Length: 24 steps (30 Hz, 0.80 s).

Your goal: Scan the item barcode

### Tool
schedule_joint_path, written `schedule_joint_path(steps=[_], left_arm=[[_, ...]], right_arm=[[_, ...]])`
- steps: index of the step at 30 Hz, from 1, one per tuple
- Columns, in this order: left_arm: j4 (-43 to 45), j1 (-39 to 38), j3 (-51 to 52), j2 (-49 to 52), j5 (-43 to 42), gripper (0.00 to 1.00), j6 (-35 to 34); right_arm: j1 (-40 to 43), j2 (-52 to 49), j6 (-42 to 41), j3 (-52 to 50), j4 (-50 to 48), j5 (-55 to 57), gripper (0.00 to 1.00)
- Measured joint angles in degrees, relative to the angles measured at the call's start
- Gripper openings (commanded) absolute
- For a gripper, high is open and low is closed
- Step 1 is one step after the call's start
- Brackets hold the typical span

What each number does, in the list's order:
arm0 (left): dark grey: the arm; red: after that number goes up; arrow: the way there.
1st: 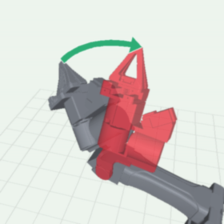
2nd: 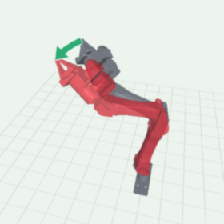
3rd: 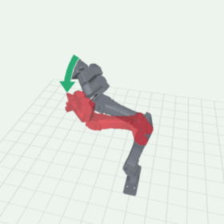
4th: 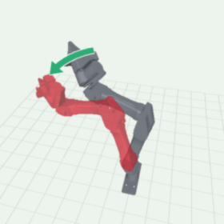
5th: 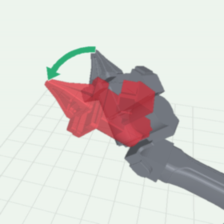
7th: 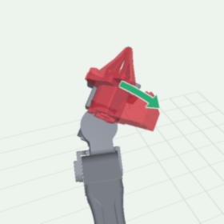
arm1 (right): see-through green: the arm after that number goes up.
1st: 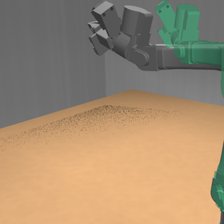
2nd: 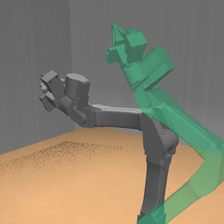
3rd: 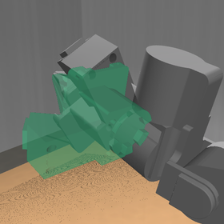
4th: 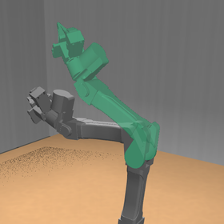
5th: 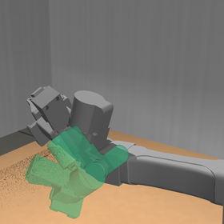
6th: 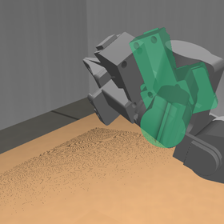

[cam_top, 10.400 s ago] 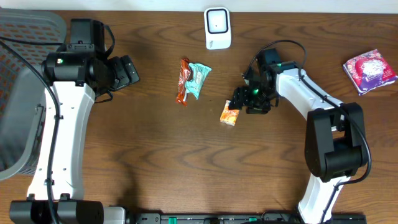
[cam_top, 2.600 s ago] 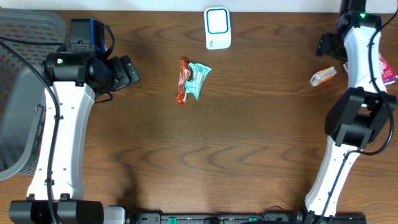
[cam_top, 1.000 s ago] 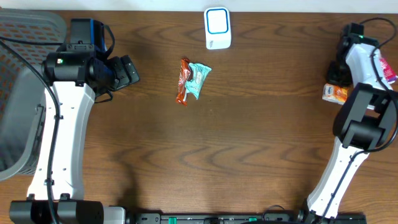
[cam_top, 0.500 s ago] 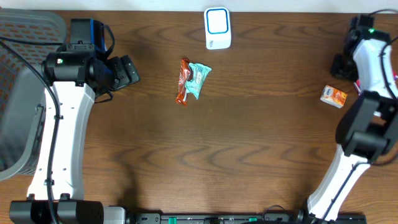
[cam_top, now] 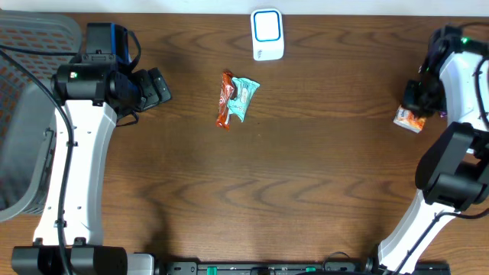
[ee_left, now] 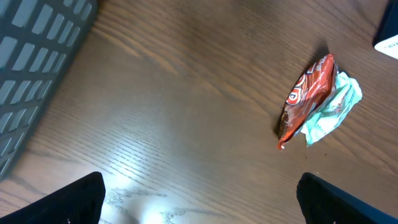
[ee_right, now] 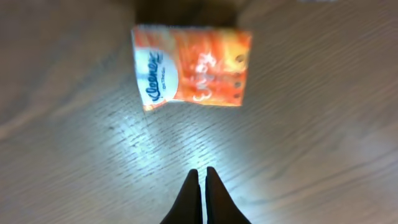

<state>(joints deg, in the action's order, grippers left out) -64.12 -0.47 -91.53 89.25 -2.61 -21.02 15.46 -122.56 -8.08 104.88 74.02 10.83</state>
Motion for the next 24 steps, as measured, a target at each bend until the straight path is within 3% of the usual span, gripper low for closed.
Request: schedule_joint_path(steps=[16, 24], left_arm=[[0.0, 0.0, 0.0, 0.0, 0.0, 0.98, 0.0], [0.0, 0.0, 0.0, 0.0, 0.0, 0.98, 0.0]], right_arm=[[0.7, -0.3, 0.0, -16.5, -20.7, -1.5, 0.01], [1.6, -0.3, 0.0, -18.0, -31.5, -1.2, 0.01]])
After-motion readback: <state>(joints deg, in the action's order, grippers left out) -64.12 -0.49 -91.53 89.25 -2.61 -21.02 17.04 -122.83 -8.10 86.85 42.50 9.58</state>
